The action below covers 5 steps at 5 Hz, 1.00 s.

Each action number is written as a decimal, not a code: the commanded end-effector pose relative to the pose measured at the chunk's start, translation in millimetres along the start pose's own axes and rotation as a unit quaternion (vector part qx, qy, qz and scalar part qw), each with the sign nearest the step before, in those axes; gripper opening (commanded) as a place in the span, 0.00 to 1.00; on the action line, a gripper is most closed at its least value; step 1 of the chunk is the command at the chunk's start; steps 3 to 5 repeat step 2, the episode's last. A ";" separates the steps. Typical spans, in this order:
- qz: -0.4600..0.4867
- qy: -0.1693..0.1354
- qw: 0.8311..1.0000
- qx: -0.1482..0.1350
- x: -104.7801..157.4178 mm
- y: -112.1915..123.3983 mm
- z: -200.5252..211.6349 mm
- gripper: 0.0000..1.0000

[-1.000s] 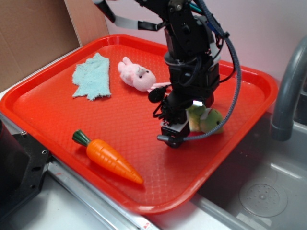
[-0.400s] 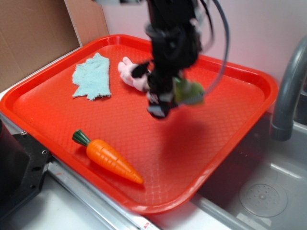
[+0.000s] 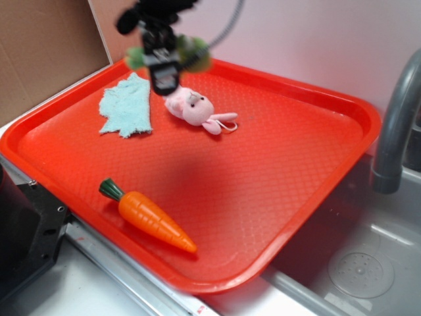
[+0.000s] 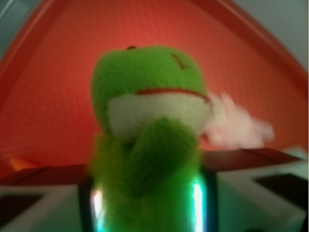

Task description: Grab the green animal.

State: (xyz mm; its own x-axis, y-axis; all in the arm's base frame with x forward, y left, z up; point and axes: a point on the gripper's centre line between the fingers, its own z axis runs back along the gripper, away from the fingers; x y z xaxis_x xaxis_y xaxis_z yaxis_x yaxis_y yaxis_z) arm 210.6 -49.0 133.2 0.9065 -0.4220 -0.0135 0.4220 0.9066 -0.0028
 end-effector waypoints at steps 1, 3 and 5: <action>0.243 -0.003 0.970 0.001 -37.6 -2.5 38.0 0.00; 0.349 0.005 0.937 0.009 -39.2 -6.8 38.1 0.00; 0.349 0.005 0.937 0.009 -39.2 -6.8 38.1 0.00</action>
